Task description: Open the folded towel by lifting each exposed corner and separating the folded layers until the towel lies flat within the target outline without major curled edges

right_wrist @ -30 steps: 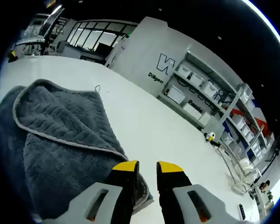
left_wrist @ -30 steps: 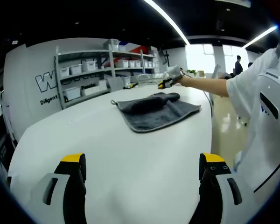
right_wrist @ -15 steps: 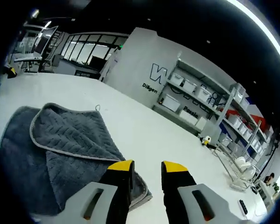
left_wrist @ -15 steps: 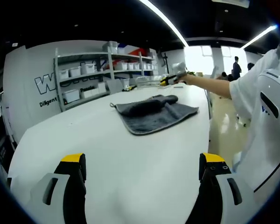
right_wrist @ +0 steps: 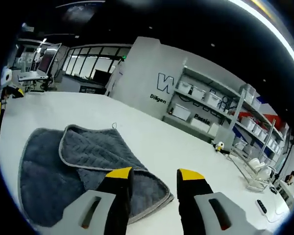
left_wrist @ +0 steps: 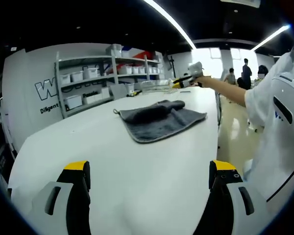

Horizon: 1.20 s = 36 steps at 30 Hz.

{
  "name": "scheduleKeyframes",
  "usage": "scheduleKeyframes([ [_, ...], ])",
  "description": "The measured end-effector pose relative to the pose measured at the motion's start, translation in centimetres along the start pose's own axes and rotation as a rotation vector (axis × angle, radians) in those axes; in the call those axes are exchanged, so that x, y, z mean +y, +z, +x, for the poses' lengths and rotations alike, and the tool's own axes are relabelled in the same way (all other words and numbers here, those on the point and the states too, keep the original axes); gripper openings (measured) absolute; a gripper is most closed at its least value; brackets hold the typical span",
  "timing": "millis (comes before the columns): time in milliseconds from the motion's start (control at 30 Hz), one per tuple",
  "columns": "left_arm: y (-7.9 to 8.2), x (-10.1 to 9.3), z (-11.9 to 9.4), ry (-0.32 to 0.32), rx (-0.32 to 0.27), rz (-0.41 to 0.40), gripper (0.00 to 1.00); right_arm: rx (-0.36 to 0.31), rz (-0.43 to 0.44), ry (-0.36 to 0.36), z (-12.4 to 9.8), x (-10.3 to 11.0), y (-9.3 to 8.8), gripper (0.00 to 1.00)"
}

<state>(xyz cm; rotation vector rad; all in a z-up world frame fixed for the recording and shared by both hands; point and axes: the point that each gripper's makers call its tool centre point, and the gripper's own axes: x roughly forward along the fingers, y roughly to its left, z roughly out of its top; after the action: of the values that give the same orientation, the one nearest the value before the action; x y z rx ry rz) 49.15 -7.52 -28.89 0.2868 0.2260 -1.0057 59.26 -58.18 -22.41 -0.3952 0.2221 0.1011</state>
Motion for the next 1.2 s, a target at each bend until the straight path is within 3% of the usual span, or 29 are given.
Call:
scheduleKeyframes([
  [400,0.1,-0.2,0.3,-0.007,0.0,0.004,0.99,-0.008,0.059,-0.036,-4.3,0.4,0.5,0.5],
  [767,0.1,-0.4,0.6,-0.012,0.001,0.005,0.99,-0.021,0.083,-0.051,-8.7,2.0,1.2,0.6],
  [967,0.1,-0.4,0.6,-0.011,0.001,0.004,0.99,-0.019,0.076,-0.033,-9.8,3.2,1.9,0.62],
  [1200,0.0,-0.5,0.8,-0.015,0.004,0.002,0.99,-0.035,0.126,-0.018,-11.4,4.8,2.4,0.67],
])
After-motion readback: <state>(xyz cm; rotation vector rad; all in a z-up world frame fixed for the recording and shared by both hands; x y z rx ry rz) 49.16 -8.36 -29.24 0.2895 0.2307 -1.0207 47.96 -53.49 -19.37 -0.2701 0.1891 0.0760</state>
